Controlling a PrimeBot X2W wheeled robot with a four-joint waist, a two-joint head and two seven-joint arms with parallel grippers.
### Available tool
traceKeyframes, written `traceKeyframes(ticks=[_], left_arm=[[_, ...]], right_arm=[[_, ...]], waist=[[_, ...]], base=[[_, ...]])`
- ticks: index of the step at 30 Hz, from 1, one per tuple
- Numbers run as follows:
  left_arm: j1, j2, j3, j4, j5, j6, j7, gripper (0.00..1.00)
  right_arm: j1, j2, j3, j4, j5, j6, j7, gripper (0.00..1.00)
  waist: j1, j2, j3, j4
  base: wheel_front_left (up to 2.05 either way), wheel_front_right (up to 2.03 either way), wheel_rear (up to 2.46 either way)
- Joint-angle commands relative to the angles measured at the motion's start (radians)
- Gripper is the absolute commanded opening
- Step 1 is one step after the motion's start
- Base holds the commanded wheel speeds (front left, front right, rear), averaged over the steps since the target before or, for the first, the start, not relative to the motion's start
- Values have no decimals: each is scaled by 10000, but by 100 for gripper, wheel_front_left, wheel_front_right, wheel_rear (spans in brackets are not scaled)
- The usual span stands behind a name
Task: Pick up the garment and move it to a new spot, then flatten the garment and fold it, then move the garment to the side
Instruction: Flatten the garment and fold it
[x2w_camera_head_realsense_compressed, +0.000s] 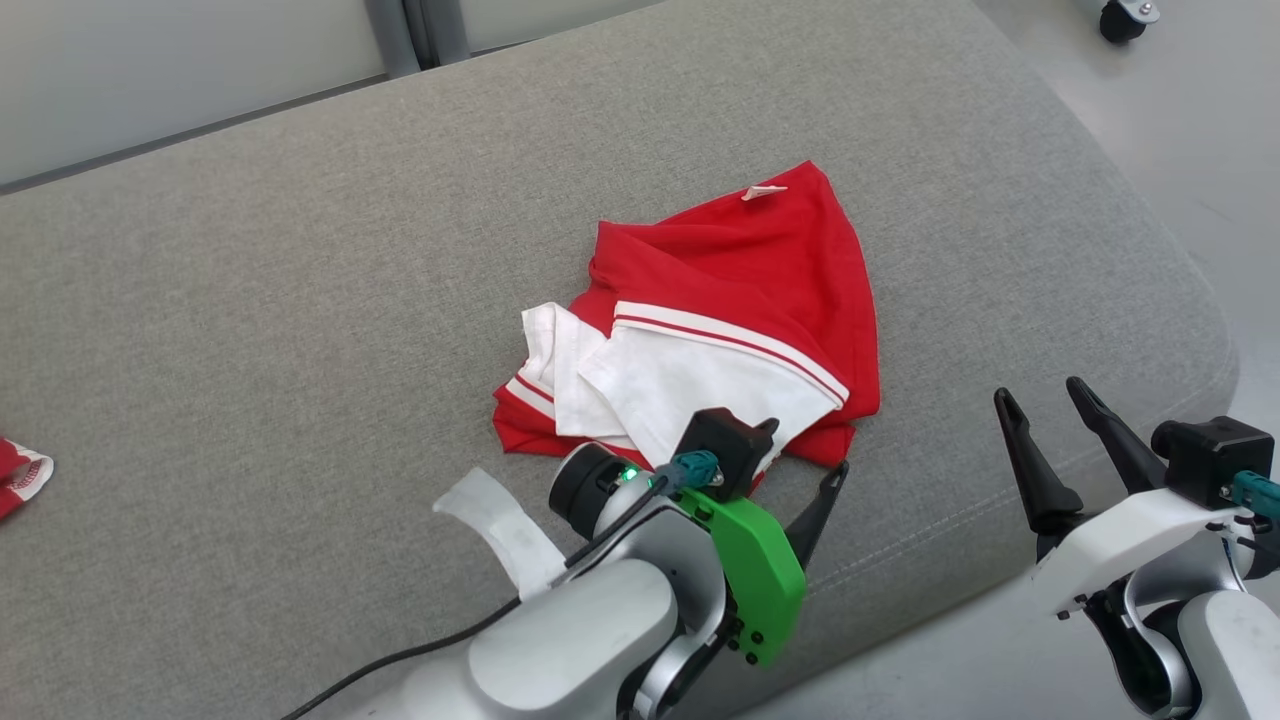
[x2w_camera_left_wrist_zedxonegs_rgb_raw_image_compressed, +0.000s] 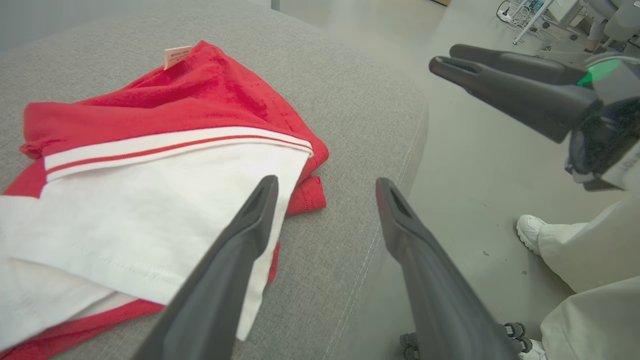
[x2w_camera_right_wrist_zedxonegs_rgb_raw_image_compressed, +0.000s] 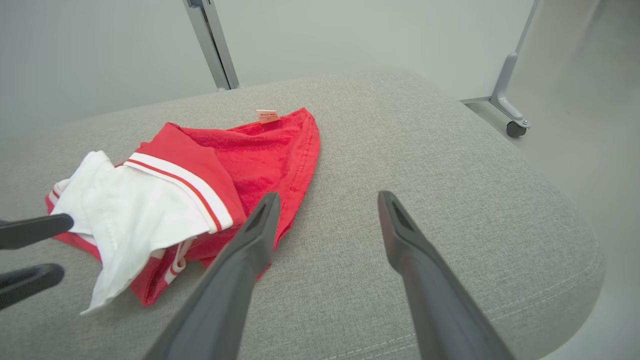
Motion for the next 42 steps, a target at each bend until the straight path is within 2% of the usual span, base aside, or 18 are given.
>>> traceKeyframes(ticks=[1, 9, 12, 16, 22, 26, 27, 28, 29, 30, 31, 32, 33, 34, 42], left_arm=[[86, 10, 162, 51, -78, 27, -203, 100], [9, 807, 1125, 812, -143, 899, -969, 100], [321, 1076, 1438, 1291, -370, 1098, -1037, 100], [668, 1117, 1778, 1910, -888, 969, -1005, 100], [915, 835, 2080, 2630, -1409, 751, -1049, 100], [911, 576, 2327, 3092, -1695, 425, -1261, 100], [865, 515, 2350, 3158, -1721, 368, -1320, 97], [824, 454, 2359, 3213, -1742, 306, -1369, 80], [786, 399, 2387, 3265, -1765, 255, -1406, 58], [742, 365, 2399, 3312, -1753, 232, -1442, 45], [690, 331, 2408, 3357, -1752, 199, -1482, 36], [650, 299, 2406, 3384, -1748, 183, -1487, 34], [620, 260, 2397, 3404, -1736, 167, -1492, 24], [597, 232, 2399, 3425, -1721, 178, -1536, 0], [516, 180, 2620, 3670, -1843, 289, -1796, 0]], right_arm=[[144, -8, -73, -11, -66, -14, -40, 100], [284, -12, -170, -13, -170, -12, 37, 100], [303, -18, -141, -44, -164, -14, 72, 100], [331, -42, -125, -90, -153, -12, 82, 100], [243, -34, -91, -153, -142, -12, 126, 100], [206, -49, -63, -184, -128, -14, 68, 100], [208, -49, -58, -189, -128, -12, 64, 100], [216, -43, -61, -194, -129, -12, 55, 100], [226, -44, -76, -190, -125, -14, 45, 100], [237, -47, -95, -176, -121, -13, 48, 100], [246, -52, -105, -159, -118, -14, 41, 100], [252, -54, -111, -144, -121, -13, 29, 100], [254, -47, -118, -133, -125, -14, 24, 100], [256, -34, -133, -122, -130, -14, 21, 100], [216, 43, -125, -78, -154, -13, 2, 100]], waist=[[0, 0, -10, -41], [0, 0, -210, -120], [0, 0, -250, -145], [0, 0, -233, -167], [0, 0, -124, -232], [0, 0, -13, -295], [0, 0, -2, -312], [0, 0, 7, -326], [0, 0, 13, -335], [0, 0, 17, -342], [0, 0, 21, -346], [0, 0, 20, -348], [0, 0, 18, -349], [0, 0, 14, -349], [0, 0, -6, -274]], base=[[0, 0, 0], [0, 0, 0], [0, 0, 0], [0, 0, 0], [0, 0, 0], [0, 0, 0], [0, 0, 0], [0, 0, 0], [0, 0, 0], [0, 0, 0], [0, 0, 0], [0, 0, 0], [0, 0, 0], [0, 0, 0], [0, 0, 0]])
